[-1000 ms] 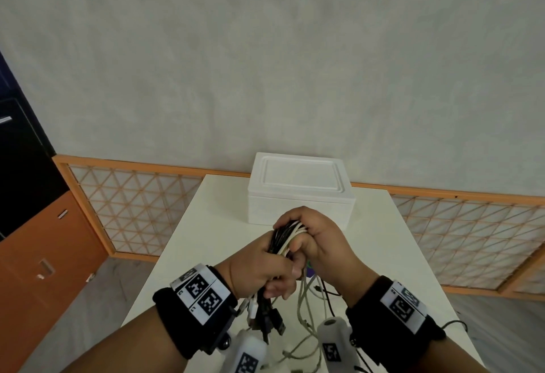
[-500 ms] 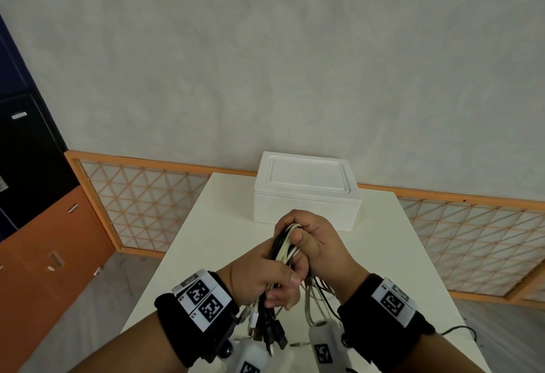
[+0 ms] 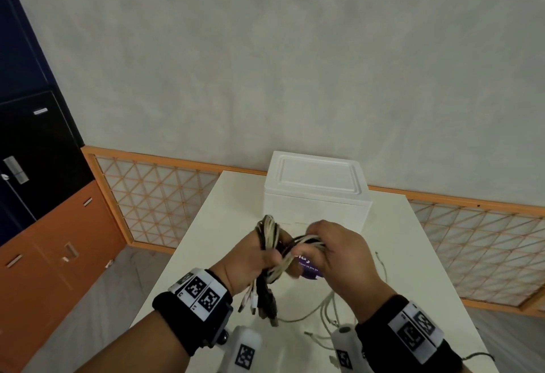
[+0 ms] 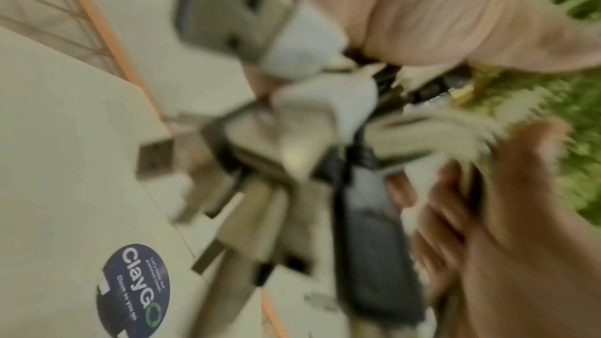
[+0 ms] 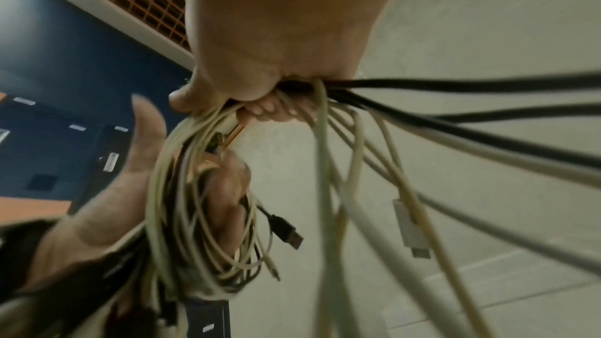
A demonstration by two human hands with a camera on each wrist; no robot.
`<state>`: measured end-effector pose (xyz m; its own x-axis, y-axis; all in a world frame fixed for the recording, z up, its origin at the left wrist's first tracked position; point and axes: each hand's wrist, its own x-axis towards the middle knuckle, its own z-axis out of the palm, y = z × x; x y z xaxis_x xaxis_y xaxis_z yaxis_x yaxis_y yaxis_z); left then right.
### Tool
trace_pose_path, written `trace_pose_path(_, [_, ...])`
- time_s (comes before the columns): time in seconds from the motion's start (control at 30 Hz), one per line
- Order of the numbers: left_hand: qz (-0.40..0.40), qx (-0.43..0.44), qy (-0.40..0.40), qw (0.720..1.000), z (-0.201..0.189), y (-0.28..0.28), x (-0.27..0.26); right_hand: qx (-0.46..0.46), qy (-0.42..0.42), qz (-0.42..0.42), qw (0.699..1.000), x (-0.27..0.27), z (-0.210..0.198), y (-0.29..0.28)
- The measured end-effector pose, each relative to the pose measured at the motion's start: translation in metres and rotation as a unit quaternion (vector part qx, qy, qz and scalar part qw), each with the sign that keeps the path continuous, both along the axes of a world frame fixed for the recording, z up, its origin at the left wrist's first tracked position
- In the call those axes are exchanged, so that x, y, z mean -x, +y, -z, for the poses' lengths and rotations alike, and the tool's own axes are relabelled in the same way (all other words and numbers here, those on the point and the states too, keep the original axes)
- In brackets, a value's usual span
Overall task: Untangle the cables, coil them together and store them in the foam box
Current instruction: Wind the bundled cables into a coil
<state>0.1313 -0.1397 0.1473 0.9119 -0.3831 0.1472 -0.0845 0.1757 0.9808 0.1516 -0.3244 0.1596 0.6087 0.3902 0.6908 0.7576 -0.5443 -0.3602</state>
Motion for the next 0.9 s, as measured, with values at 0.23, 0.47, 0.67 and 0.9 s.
trace_pose_path(0.23, [-0.12, 0.095, 0.078, 0.985, 0.001, 0.039, -0.011, 0.079, 0.087, 0.019, 0.993, 0.01, 0.031, -0.054])
trace_pose_path(0.47, [-0.085, -0.373, -0.044, 0.923, -0.018, 0.032, 0.003, 0.142, 0.335, -0.013, 0.932, 0.0, 0.028, -0.08])
trace_pose_path(0.67, [-0.023, -0.582, -0.277, 0.764, -0.017, 0.006, 0.006, 0.161, 0.134, -0.075, 0.975, 0.001, -0.014, -0.012])
trace_pose_path(0.9, [-0.048, -0.384, -0.102, 0.917, -0.013, 0.02, 0.007, 0.168, 0.233, -0.087, 0.954, 0.001, -0.006, 0.01])
